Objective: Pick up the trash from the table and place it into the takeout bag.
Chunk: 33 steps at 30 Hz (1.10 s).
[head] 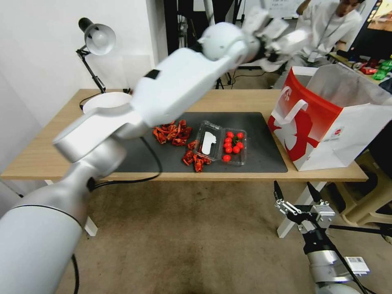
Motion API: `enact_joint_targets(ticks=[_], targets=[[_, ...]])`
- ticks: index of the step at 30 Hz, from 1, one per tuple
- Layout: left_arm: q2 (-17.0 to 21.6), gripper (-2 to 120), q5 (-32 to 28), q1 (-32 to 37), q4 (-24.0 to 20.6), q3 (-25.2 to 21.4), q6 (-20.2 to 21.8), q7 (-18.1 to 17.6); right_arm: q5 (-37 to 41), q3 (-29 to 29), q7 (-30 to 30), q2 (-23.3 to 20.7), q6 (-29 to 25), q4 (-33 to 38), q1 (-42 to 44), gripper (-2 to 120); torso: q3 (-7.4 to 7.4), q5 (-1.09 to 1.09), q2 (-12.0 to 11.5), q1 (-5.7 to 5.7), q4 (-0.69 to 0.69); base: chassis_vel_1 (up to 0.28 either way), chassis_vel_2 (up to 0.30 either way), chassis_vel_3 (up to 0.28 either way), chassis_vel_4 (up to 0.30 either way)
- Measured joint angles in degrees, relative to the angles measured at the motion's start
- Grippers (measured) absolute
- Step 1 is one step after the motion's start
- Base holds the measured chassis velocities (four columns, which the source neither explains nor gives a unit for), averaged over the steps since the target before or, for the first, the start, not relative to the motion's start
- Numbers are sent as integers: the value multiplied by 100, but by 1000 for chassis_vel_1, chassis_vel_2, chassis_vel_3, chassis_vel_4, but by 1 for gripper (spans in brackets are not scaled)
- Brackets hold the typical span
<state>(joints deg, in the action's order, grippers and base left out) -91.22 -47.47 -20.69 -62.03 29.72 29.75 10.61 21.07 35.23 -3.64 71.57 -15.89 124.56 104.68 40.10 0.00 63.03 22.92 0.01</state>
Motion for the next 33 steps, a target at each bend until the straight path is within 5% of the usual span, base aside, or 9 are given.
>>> enact_joint_targets(ticks=[3,15,24,33], targets=[[-95,51,-31,2,-20,115,-162,286,-2,2,-2,0,0,-7,2,100,0,0,0,0,-1,0,0,0,0],[-118,49,-294,61,-141,634,-534,476,-1,-3,-2,-5,0,-57,-33,100,0,0,0,0,0,0,0,0,0],[-103,34,-312,58,-212,900,-600,517,8,-8,4,-4,0,-65,-12,100,0,0,0,0,-1,0,0,0,0],[-97,42,-303,40,-235,1035,-668,498,22,15,11,-1,0,-41,38,100,0,0,0,0,-1,0,0,0,0]])
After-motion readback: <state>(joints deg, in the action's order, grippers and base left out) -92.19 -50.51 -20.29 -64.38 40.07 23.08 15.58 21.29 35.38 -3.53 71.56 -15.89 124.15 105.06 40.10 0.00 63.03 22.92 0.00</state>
